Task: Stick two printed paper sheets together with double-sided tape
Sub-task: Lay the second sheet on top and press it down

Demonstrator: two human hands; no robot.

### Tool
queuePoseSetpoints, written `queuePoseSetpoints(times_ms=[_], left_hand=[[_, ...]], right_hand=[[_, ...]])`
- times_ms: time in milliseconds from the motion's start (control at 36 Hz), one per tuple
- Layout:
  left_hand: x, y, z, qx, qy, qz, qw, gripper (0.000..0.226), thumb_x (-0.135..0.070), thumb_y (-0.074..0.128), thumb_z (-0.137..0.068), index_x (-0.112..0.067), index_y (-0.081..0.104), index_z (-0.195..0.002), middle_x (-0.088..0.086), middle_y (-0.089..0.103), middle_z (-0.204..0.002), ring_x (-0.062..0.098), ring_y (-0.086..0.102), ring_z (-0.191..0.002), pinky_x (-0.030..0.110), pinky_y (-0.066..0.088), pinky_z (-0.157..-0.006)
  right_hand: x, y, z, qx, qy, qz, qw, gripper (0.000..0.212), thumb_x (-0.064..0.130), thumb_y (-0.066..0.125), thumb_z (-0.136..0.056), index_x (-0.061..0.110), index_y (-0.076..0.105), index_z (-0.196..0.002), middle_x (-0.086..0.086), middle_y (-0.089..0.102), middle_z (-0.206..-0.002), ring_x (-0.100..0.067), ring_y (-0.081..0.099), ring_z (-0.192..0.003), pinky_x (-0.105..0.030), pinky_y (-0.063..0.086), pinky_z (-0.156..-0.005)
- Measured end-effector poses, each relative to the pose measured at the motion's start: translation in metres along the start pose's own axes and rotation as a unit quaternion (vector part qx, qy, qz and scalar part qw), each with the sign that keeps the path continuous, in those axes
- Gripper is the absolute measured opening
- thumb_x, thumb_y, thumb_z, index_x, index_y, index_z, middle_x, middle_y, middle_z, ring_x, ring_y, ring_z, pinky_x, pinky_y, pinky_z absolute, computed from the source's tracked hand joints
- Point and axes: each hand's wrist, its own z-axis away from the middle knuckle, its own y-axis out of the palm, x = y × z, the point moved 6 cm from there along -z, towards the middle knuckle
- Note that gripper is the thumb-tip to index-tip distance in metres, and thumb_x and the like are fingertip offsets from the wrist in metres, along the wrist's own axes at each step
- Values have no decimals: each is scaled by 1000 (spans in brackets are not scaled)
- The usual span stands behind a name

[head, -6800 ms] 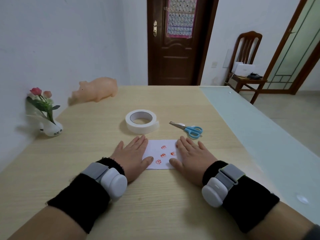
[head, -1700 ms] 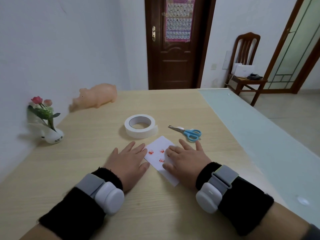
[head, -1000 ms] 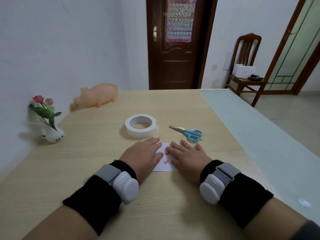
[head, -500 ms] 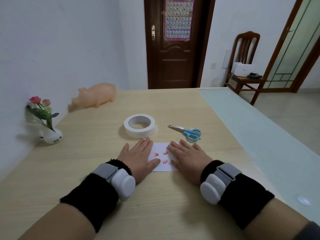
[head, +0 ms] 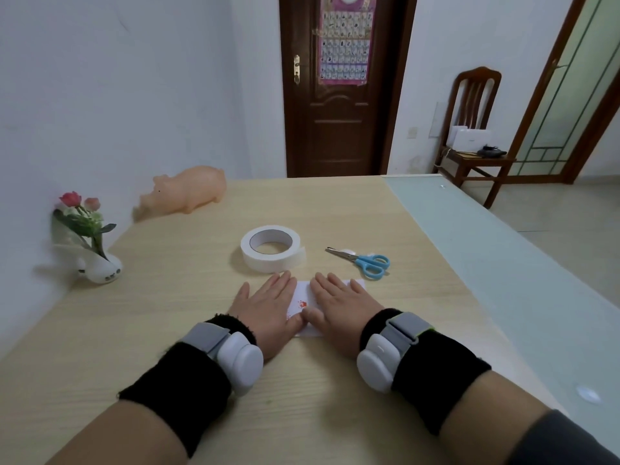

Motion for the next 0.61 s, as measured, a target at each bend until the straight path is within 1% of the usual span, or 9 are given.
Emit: queuePoseSetpoints(times_ms=[111,333,611], left_hand=[[1,0,0,3,-2,3,1000,68,-55,19,-95,-19,-4,-149,-6,-13,-157,7,-10,-144,48,1,-117],[0,-2,2,11,-3,11,1000,69,-55,20,-95,-20,-5,-149,-6,-14,-157,7,-12,-144,48,-1,-117],[7,-1,5,19,-14,18,1000,71,-56,19,-94,-20,-6,-149,-7,-15,-157,8,-12,-144,49,-2,-117]], right_hand=[[-9,0,4,-3,16,8,1000,68,52,18,-97,13,0,-150,-1,-6,-159,-16,-6,-146,-42,0,-118],[-29,1,14,0,48,24,999,70,54,17,-97,14,-5,-150,-1,-12,-158,-15,-10,-145,-40,-1,-118],[-44,3,21,-3,70,31,997,72,56,17,-95,15,-6,-150,0,-13,-158,-14,-10,-145,-40,-3,-118]])
